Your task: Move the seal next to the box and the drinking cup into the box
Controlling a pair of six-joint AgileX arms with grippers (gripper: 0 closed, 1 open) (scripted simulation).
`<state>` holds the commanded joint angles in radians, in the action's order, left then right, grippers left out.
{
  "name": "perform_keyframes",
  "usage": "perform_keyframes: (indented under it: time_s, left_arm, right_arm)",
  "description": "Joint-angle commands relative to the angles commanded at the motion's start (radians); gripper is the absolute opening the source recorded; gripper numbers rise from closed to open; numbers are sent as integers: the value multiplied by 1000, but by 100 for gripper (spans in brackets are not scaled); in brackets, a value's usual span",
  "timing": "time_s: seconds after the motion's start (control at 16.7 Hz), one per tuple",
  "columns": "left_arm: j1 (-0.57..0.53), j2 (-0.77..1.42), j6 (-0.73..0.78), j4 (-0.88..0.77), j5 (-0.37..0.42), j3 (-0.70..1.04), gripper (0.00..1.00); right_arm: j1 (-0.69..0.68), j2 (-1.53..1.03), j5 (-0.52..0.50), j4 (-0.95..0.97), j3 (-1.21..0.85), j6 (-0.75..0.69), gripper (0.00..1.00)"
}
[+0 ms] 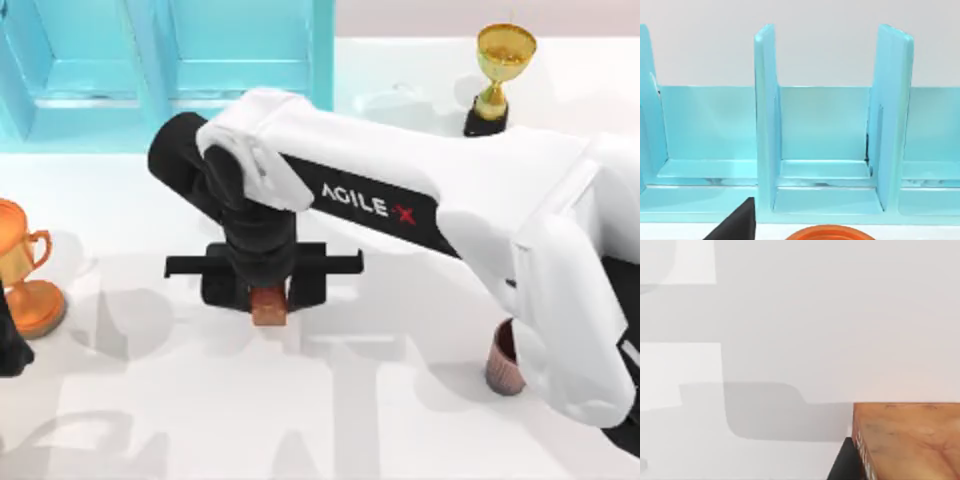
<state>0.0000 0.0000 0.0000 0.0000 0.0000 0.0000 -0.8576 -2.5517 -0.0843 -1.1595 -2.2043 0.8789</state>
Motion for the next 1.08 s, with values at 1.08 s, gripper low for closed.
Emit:
perform_keyframes:
  time_s: [1.08]
  left_arm:
    - [0,0,0,0,0,0,100]
  right_arm:
    - [144,399,14,-91,297,-149,0]
